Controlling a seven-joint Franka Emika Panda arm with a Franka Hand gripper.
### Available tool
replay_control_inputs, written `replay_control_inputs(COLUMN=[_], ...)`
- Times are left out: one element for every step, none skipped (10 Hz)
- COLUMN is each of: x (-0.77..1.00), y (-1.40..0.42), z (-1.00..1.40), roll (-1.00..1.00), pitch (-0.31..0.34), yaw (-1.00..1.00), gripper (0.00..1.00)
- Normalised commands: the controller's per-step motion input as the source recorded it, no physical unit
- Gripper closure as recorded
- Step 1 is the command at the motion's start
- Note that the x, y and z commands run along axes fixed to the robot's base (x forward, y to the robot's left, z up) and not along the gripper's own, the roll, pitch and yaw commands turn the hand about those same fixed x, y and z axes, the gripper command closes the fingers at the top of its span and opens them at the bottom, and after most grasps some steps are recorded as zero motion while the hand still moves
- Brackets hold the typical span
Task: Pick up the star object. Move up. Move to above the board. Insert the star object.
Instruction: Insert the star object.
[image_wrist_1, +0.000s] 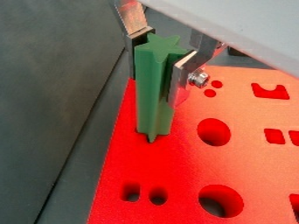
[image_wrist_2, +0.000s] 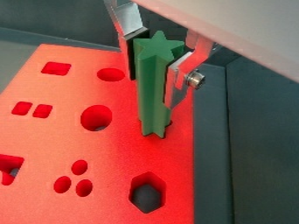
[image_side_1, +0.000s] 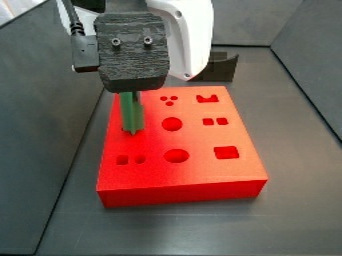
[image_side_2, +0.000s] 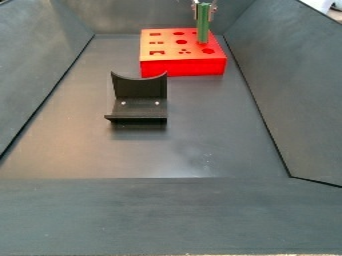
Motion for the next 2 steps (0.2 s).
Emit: replay_control_inputs(x=[0.00,0.00], y=[0.00,0.00], z=[0.00,0.00], roll=[0.03,0.00], pitch=[0.000,0.000], yaw=[0.00,0.00], gripper=[1.00,1.00])
